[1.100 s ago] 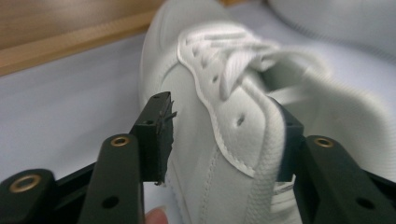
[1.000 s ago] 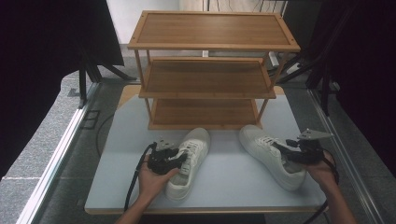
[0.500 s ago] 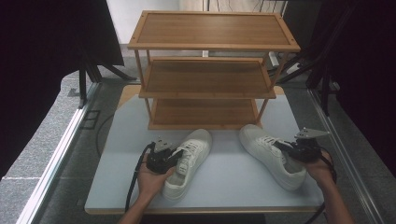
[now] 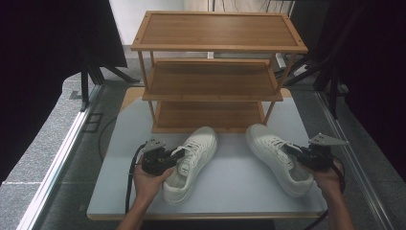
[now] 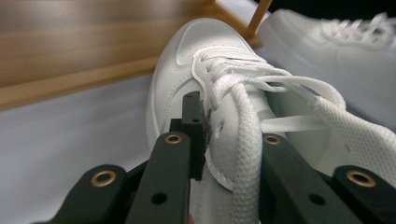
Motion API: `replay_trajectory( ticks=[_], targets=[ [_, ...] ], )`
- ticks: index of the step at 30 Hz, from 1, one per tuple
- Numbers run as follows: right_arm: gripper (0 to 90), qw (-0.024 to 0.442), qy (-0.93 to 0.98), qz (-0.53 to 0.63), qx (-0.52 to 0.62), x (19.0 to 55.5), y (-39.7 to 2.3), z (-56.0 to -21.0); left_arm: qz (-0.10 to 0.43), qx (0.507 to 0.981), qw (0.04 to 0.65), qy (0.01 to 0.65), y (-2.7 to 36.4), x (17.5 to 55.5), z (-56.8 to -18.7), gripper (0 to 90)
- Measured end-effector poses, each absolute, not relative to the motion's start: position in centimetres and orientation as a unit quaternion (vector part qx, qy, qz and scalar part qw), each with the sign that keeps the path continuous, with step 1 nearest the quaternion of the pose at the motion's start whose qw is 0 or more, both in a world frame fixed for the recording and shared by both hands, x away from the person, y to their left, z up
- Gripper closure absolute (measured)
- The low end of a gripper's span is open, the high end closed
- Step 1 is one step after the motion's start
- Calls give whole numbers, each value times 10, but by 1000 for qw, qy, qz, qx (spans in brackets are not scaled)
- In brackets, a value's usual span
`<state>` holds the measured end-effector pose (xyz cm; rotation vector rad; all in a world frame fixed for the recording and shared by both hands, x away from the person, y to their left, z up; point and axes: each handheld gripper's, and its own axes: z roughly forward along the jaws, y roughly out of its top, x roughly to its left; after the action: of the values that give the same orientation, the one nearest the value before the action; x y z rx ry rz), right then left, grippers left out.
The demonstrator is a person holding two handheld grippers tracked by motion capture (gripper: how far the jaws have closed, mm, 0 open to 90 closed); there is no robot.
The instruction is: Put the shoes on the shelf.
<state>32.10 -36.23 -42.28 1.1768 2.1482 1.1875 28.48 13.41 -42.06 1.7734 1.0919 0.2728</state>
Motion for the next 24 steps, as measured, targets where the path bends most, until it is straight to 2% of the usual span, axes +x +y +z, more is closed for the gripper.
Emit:
replay_trajectory(
  ticks=[9,15,24],
  targets=[
    [832,204,715,496,449,296,-360,-416,98,710,542,439,142,276,-404,811],
    [837,166,673,559,454,287,-368,-426,92,696,564,434,147,273,-397,811],
    [836,130,652,594,452,286,-365,-435,92,671,597,431,160,264,-387,811]
  ],
)
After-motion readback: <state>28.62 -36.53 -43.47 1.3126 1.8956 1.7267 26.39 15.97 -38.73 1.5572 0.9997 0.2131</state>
